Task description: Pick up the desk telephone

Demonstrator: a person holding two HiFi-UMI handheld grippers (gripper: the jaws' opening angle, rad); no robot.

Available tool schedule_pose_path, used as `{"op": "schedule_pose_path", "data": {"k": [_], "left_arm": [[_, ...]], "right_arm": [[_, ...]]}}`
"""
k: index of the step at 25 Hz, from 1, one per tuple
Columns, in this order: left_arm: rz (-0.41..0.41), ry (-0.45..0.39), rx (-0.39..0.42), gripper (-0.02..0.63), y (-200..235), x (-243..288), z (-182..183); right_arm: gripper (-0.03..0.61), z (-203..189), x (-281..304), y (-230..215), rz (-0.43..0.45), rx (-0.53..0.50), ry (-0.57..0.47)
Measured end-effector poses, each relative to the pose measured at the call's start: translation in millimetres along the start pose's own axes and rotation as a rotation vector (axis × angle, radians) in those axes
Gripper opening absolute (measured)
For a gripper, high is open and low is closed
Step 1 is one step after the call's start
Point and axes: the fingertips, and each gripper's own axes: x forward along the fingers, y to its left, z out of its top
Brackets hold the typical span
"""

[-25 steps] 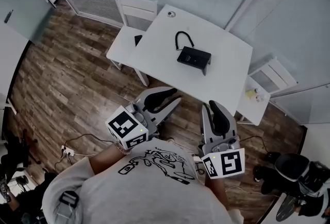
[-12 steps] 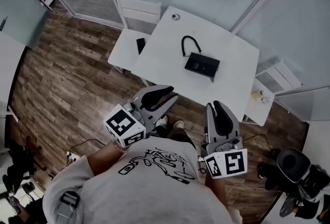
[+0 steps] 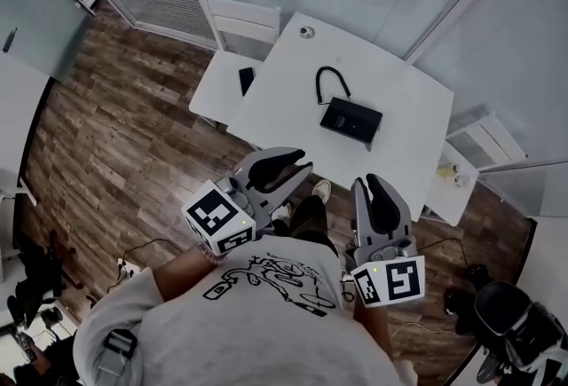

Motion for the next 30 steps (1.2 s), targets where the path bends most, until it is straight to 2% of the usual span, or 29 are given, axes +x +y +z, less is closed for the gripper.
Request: {"op": "schedule_pose_path", "data": {"k": [12,19,25,30], "left_arm": [[0.046,0.004,-0.015,0.080,29,109,9],[0.057,-0.005,-0.002,0.080,43,175,21],[0.070,-0.020,0.003,0.080,54,201,30],[0.067,-0.020,-0.010,0.080,62,208,31]], "right_arm": [[0.062,14,36,-112,0.021,0.027,0.003],[0.061,34,58,-171,0.044,0.009,-0.020],[0.061,37,70,-196,0.055,0.005,-0.011],[0.061,34,79,-200,0.052,0.009,0.001]]}}
